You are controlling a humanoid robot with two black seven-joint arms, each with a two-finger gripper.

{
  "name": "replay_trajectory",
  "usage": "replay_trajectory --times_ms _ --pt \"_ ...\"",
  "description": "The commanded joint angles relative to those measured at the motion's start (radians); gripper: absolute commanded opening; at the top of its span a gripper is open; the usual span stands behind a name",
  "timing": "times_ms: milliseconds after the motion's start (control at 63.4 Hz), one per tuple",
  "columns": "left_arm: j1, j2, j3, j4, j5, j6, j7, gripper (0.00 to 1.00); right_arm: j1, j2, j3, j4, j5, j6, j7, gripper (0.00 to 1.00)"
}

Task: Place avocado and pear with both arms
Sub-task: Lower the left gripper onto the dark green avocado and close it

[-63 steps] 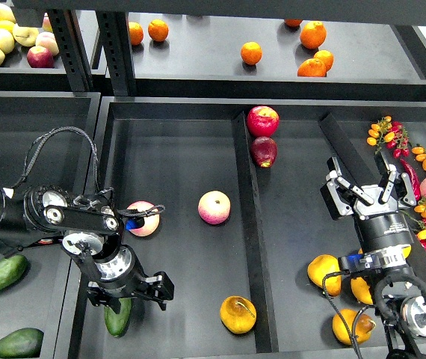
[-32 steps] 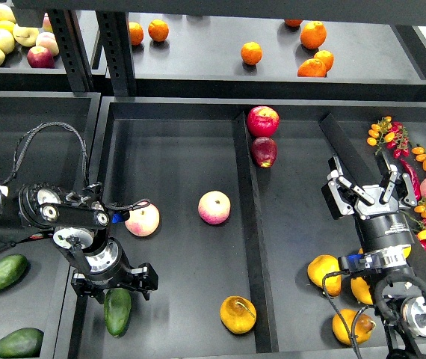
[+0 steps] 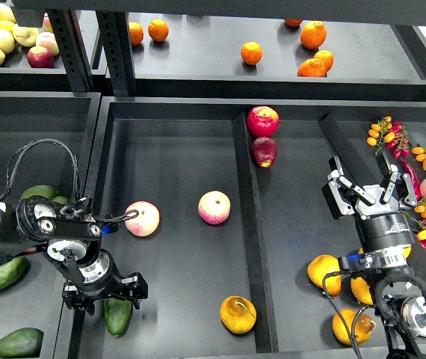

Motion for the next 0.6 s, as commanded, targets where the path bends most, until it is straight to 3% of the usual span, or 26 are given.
replay_trajectory --times_ms 0,252,584 --pt "0.011 -0.017 -0.001 0.025 -0.001 -0.002 0.0 0.99 0.002 0.0 0.0 0.0 0.0 0.0 0.0 1.0" --pt "0.026 -0.044 -0.002 0.056 -0.003 -0.01 0.0 0.96 0.002 0.0 0.0 0.0 0.0 0.0 0.0 1.0" --pt "0.031 -0.054 -0.009 0.083 -0.004 -0.055 0.0 0.78 0.002 0.0 0.0 -0.001 0.0 0.0 -0.002 1.0"
